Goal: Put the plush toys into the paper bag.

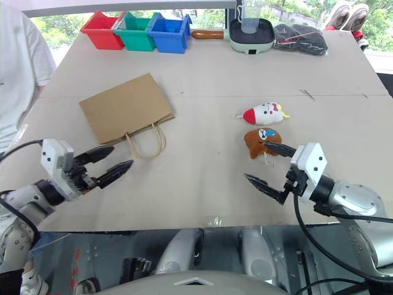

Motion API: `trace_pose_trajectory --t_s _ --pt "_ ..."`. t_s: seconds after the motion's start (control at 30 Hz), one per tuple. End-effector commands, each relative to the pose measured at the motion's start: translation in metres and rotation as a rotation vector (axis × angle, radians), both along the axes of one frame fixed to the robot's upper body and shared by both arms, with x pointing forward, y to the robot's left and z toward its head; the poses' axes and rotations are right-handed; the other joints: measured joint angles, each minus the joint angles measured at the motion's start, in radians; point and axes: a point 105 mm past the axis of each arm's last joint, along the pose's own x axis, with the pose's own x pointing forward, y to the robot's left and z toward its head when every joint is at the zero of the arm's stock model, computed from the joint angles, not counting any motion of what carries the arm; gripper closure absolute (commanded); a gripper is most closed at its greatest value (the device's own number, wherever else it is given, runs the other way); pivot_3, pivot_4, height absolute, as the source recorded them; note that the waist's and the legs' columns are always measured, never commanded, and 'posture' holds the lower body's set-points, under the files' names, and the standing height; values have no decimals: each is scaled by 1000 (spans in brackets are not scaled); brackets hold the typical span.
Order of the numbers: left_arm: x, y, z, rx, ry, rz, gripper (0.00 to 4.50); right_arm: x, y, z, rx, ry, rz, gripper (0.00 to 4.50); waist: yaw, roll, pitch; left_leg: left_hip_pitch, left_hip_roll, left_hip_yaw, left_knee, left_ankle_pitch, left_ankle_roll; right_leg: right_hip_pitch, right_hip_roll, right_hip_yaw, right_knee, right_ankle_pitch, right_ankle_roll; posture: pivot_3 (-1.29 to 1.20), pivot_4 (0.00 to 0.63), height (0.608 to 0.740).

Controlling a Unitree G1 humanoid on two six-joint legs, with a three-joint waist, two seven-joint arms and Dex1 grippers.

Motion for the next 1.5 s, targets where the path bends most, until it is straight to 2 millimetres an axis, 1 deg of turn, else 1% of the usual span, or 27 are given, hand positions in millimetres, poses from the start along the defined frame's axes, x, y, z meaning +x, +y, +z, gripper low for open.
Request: trace_pose_trajectory --t_s 0.03,0.13,0.17,0.27,0.33,0.5,0.6,0.7,0.77,0.8,0.83,0.87,0.97,1.0,1.03,1.07,1.13,1.2,1.27,1.4,1.5 --pt "18 16 16 336 -191 -44 71 -3 7 2 8 -20 25 0 5 0 0 0 0 0 0 0 0 0 0 0 0 -1 -2 0 150 740" --pt "28 13 13 404 -245 -71 71 -3 7 1 8 -22 21 0 7 0 0 -1 0 2 0 0 0 0 -4 1 -1 -1 -2 0 150 740" --pt "29 13 11 414 -250 -80 71 -3 8 1 8 -23 20 0 4 -1 -1 -1 0 3 0 0 1 0 -4 2 -3 1 1 0 150 740" --pt "39 -4 4 490 -309 -141 71 -4 7 1 9 -27 11 0 1 -1 -1 -2 0 3 0 -2 3 0 -5 1 -5 1 1 0 150 740" --pt "42 -10 -1 532 -334 -168 71 -6 6 0 5 -28 4 0 2 -1 -1 -2 0 2 0 -2 3 0 -4 0 -5 1 1 0 150 740" --pt "49 -29 -7 517 -376 -219 71 -7 6 -2 2 -31 -8 0 -1 -1 -1 -1 0 2 0 -2 3 0 -4 0 -2 1 1 0 150 740" --pt "47 -41 -12 459 -357 -272 881 -7 5 -2 2 -43 -25 0 -1 -1 -1 -1 0 3 1 -2 3 0 -4 0 -2 1 1 0 150 740" --pt "43 -48 -15 386 -326 -299 2398 -6 5 -2 4 -49 -35 0 -1 -1 -1 -1 0 2 1 -2 3 0 -4 0 -1 1 1 0 150 740" --pt "43 -53 -12 323 -314 -294 3315 -2 4 -4 12 -44 -59 520 -1 -1 -1 -1 0 2 1 -2 3 0 -4 0 0 1 1 0 150 740" --pt "43 -57 -9 279 -313 -288 3923 -1 5 -4 23 -38 -59 888 -1 -1 -1 -1 0 2 1 -2 3 0 -4 0 1 1 1 0 150 740" --pt "43 -60 -5 238 -312 -279 4380 -1 6 -4 28 -35 -57 1302 -1 -1 -1 -1 0 2 2 -2 3 0 -4 0 1 1 1 0 150 740" --pt "44 -63 -2 201 -310 -270 4500 -1 7 -4 31 -35 -54 1835 -1 -1 -1 -1 0 2 2 -2 3 0 -4 0 2 1 1 0 150 740" --pt "44 -77 11 63 -304 -260 4500 2 12 -5 33 -46 -57 3358 -1 -1 -1 -1 0 1 3 -2 3 0 -4 0 3 1 1 0 150 740" --pt "44 -84 18 0 -302 -262 4500 4 16 -6 35 -53 -45 3800 -1 -1 -1 -1 0 1 3 -2 3 0 -4 0 3 1 1 0 150 740" --pt "41 -93 26 -96 -292 -281 4500 9 23 -6 41 -62 -41 4350 -1 -1 -1 -1 0 1 3 -2 3 0 -4 0 3 1 1 0 150 740" --pt "39 -98 32 -158 -280 -297 4500 13 28 -7 45 -69 -39 4473 -4 -2 -1 -1 0 1 3 -2 3 0 -4 0 3 1 1 0 150 740" --pt "32 -112 45 -302 -236 -346 4500 25 49 -12 39 -77 -1 4473 -6 -2 -1 0 0 0 4 -2 3 0 -4 1 6 1 1 0 150 740" --pt "24 -127 55 -396 -194 -404 4500 39 71 -17 26 -79 20 4473 -9 -2 -1 1 0 0 3 -1 2 0 -3 1 7 1 1 0 150 740" --pt "19 -135 60 -439 -168 -435 4500 47 85 -21 8 -82 35 4473 -12 -1 -1 2 0 -1 3 -1 2 0 -2 1 8 1 1 0 150 740" --pt "3 -159 64 -488 -116 -536 4500 69 123 -35 -28 -71 112 4473 -14 -1 -1 1 -1 -1 3 -1 2 0 -2 1 7 1 1 0 150 740" --pt "-4 -169 67 -515 -105 -568 4500 81 139 -43 -47 -60 144 4473 -14 -1 -1 1 -2 -1 3 -1 2 0 -3 1 7 1 1 0 150 740"
